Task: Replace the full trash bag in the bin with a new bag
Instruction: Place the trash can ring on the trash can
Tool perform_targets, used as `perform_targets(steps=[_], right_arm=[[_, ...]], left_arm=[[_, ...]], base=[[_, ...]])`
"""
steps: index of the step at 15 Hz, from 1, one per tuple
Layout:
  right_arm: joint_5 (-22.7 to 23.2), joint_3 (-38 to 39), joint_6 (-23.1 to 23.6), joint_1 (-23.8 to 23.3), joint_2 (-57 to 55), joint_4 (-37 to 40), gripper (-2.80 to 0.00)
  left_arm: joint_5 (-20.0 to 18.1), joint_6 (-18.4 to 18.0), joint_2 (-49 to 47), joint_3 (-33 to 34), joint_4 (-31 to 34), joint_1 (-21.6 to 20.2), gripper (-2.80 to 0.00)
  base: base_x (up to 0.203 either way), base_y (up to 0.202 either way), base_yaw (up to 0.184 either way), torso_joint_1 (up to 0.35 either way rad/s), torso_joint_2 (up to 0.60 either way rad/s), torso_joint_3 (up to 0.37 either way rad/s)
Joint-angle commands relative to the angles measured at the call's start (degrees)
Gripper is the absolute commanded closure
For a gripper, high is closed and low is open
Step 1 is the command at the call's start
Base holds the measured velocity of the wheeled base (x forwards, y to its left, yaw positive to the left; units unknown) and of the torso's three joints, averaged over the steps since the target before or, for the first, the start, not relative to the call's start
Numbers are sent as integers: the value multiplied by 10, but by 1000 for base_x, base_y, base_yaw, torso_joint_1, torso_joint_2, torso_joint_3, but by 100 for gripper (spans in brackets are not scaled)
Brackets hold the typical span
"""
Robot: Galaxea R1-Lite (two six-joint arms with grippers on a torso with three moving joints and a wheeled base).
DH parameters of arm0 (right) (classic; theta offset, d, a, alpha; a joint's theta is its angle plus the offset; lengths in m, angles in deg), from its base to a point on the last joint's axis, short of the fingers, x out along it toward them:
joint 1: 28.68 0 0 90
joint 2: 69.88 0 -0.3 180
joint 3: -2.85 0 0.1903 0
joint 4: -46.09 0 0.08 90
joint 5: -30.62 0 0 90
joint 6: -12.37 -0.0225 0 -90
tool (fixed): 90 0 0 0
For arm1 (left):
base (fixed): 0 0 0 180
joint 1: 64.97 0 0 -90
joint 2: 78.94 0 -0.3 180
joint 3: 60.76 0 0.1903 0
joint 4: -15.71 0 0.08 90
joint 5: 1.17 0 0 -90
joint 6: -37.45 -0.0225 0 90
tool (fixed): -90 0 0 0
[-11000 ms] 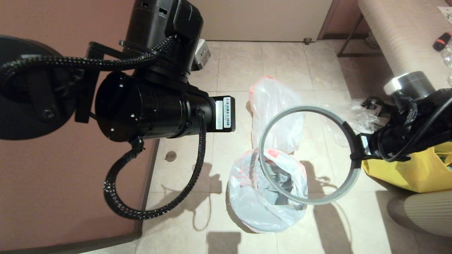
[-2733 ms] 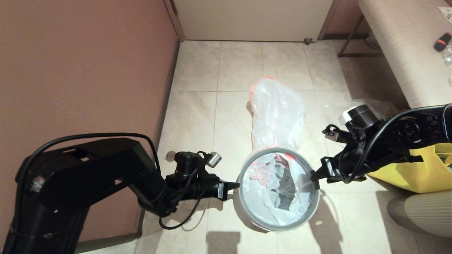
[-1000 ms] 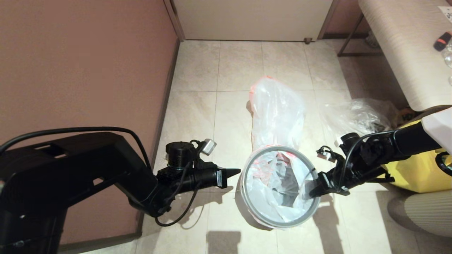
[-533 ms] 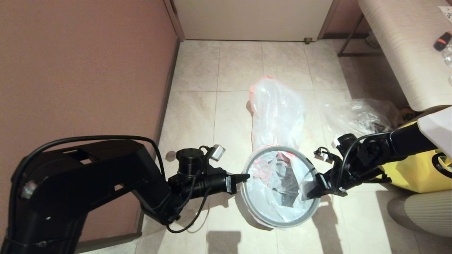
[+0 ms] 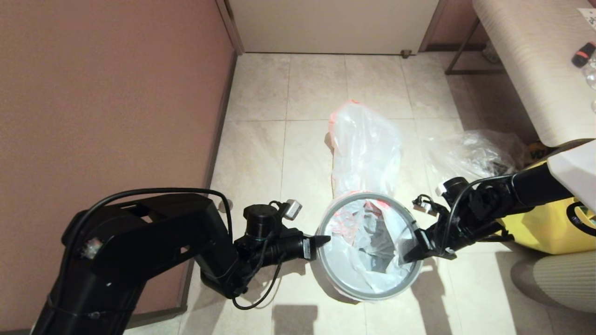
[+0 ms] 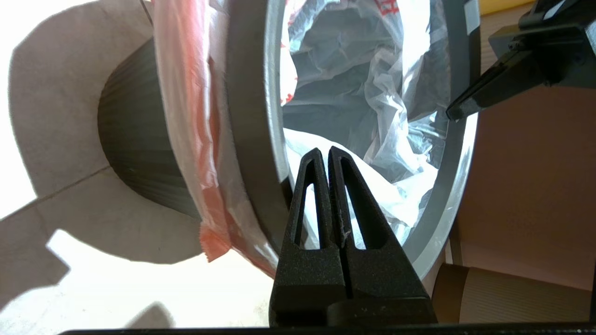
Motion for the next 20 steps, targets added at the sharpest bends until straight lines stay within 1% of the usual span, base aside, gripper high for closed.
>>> perform_targets(steps=[1, 3, 6, 8, 15, 17, 20], right_arm=[[2, -2, 0, 0, -7, 1, 0], [3, -4, 0, -2, -21, -4, 0], [5, -6, -3, -4, -51, -52, 0], [6, -6, -16, -3, -57, -66, 0], [6, -5, -17, -3, -53, -70, 0], [12, 1, -18, -3, -29, -65, 0], [30, 51, -18, -5, 46, -57, 0]], left_arm=[[-1, 1, -6, 0, -3, 0, 0], [-1, 1, -6, 0, -3, 0, 0], [1, 3, -4, 0, -12, 3, 0], [1, 2, -7, 2, -22, 4, 0], [4, 1, -10, 1, -23, 7, 0], [4, 2, 2, 2, -26, 7, 0], [9, 6, 57, 23, -34, 5, 0]], base=[[0, 0, 0, 0, 0, 0], [0, 0, 0, 0, 0, 0], [0, 0, 0, 0, 0, 0], [0, 0, 0, 0, 0, 0], [0, 0, 0, 0, 0, 0], [0, 0, 0, 0, 0, 0], [0, 0, 0, 0, 0, 0]])
